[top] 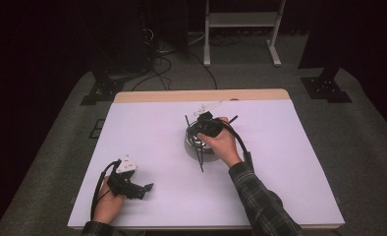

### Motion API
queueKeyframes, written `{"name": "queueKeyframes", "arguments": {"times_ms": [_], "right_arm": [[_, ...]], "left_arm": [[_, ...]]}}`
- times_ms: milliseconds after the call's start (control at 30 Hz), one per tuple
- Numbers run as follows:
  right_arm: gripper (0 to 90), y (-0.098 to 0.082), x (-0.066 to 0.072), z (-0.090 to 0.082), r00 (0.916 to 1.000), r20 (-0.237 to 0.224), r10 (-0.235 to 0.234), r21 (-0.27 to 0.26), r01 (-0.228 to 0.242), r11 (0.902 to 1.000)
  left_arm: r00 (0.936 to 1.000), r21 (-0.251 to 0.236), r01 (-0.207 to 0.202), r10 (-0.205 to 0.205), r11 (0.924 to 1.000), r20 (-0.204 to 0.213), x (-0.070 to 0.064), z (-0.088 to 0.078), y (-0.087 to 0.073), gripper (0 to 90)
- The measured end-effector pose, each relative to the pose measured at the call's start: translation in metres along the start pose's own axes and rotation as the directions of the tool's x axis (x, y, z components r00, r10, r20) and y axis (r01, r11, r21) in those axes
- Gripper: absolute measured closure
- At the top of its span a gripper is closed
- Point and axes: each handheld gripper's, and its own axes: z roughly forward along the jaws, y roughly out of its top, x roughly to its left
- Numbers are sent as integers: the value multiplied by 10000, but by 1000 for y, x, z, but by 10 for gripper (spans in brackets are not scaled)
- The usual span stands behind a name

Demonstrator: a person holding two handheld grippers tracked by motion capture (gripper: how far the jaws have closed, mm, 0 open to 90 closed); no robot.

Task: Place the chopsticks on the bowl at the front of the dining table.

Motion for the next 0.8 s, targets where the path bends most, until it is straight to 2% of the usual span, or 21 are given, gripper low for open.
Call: {"name": "queueKeyframes", "arguments": {"times_ms": [300, 800], "right_arm": [[895, -4, -5, 9, 9999, 80, 91, 240, -93, 9997], [895, -8, -9, 5, 9995, 274, 131, 367, -141, 9992]], "left_arm": [[10000, -8, 5, -5, 10000, 0, 0, 0, 0, 0], [10000, 2, -6, 6, 10000, 0, 0, 0, 0, 0]]}}
